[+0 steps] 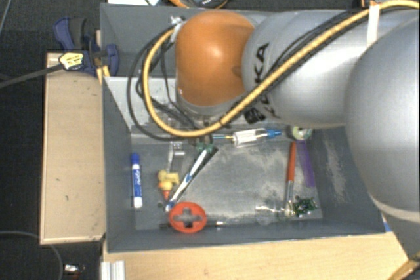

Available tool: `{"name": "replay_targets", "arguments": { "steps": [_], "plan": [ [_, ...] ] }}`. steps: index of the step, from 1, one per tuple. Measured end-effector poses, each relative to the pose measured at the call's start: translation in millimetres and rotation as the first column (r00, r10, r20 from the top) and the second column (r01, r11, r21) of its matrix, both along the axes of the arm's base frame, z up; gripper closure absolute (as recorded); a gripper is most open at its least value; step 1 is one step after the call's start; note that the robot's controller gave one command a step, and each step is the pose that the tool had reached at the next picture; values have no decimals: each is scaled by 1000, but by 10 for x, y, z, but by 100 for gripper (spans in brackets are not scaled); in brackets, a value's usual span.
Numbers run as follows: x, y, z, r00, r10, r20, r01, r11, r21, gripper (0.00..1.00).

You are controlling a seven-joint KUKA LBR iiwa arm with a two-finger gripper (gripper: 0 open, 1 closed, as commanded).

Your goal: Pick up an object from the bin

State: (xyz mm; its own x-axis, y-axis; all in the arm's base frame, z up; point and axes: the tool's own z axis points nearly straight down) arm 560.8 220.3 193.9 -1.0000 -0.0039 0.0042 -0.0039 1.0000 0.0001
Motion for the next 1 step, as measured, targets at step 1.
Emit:
{"name": "replay_targets", "arguments": {
  "steps": [1],
  "plan": [
    [16, -16, 49, 1000, -7, 7, 7, 1000, 1, 0]
  ]
}}
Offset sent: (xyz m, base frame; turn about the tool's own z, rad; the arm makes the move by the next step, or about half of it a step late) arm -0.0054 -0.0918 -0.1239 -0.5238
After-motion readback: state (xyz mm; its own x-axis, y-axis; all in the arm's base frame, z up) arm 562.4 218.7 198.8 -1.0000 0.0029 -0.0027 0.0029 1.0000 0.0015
